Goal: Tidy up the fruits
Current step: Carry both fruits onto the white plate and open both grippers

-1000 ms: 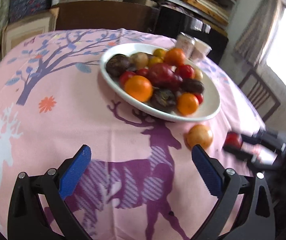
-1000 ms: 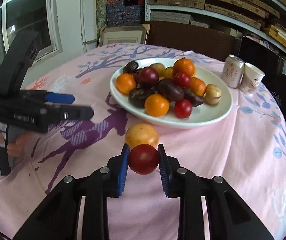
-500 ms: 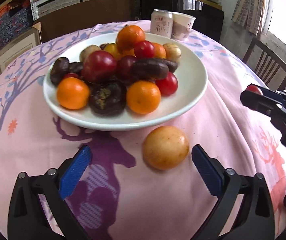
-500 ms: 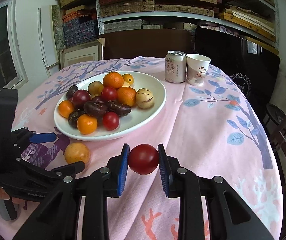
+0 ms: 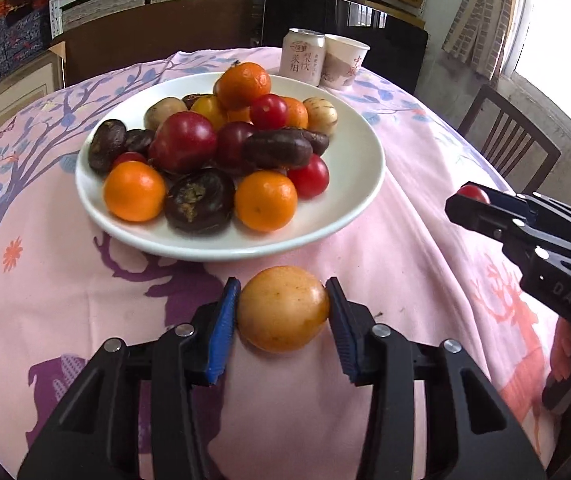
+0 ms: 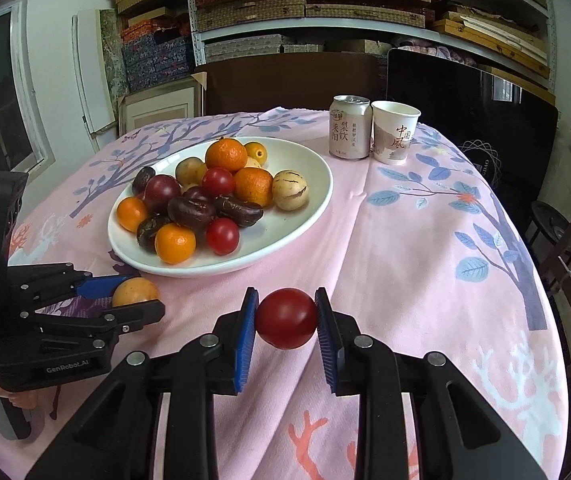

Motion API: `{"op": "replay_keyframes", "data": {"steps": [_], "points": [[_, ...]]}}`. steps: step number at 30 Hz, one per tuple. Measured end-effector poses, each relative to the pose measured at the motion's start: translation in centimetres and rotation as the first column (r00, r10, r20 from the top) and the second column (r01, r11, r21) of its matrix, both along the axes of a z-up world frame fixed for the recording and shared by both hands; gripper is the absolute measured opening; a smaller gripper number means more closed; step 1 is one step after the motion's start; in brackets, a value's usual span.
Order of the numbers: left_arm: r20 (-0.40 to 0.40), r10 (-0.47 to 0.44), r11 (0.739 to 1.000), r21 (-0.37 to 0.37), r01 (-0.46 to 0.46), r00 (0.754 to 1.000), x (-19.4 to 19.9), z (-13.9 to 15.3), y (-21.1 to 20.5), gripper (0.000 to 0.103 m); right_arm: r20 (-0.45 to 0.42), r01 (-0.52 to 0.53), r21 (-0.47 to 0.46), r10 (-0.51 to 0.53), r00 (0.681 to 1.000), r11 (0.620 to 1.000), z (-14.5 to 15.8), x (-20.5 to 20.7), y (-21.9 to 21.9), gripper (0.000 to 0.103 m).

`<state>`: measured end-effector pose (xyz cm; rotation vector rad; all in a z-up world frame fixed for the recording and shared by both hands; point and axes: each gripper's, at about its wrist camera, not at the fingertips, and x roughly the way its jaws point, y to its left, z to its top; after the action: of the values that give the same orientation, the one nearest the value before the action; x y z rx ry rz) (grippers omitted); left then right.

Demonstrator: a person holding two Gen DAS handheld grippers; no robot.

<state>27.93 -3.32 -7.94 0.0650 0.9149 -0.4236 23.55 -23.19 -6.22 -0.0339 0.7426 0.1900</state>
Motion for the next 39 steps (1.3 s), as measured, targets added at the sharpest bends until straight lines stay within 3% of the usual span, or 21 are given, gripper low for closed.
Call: {"op": "replay_keyframes", "data": {"steps": [3,7,10,16,22,29,34,39], "points": [[-0.002,0.016,0.997,-0.075,-0.016,1.0,-0.4,1.9,1.9,0.043,0.024,0.008,0.009,-0.008,1.0,1.0,0.9,-0.3,-0.2,0.029],[0.117,0.095,0.993,-0.087,-0.085,0.989,-0.7,5.3,4.3,0.043,0.061,0.006,0.049,-0.009,0.998,0.999,2.4,-0.5,-0.3,0.029],[0.128,0.146,0.983,-0.126,-0.13,0.981,0.0,6.8,5.9,0.043,0.055,0.018,0.062,-0.022,0.998,0.998,3.5,0.5,0.0,0.029],[0.187,0.218,0.975,-0.076,-0.207,0.958,3.7,8.9,6.6,0.043,0.073,0.001,0.003,-0.001,0.997,1.0,5.1,3.6,3.3,0.029],[0.131,0.256,0.966,-0.074,-0.248,0.958,9.2,8.6,7.6,0.043,0.026,-0.044,0.029,0.044,0.999,0.999,5.8,8.7,7.2,0.029],[0.108,0.246,0.968,-0.081,-0.238,0.963,11.5,6.8,7.7,0.043,-0.018,-0.135,0.04,0.136,0.991,0.99,5.2,12.1,11.4,0.029],[0.089,0.252,0.966,-0.072,-0.247,0.964,12.8,6.0,7.5,0.043,-0.039,-0.124,0.015,0.124,0.991,0.992,3.8,13.1,11.8,0.029],[0.118,0.252,0.967,-0.068,-0.246,0.961,13.0,5.9,7.0,0.043,-0.054,-0.123,0.017,0.124,0.991,0.992,3.1,13.4,11.2,0.03]]}}
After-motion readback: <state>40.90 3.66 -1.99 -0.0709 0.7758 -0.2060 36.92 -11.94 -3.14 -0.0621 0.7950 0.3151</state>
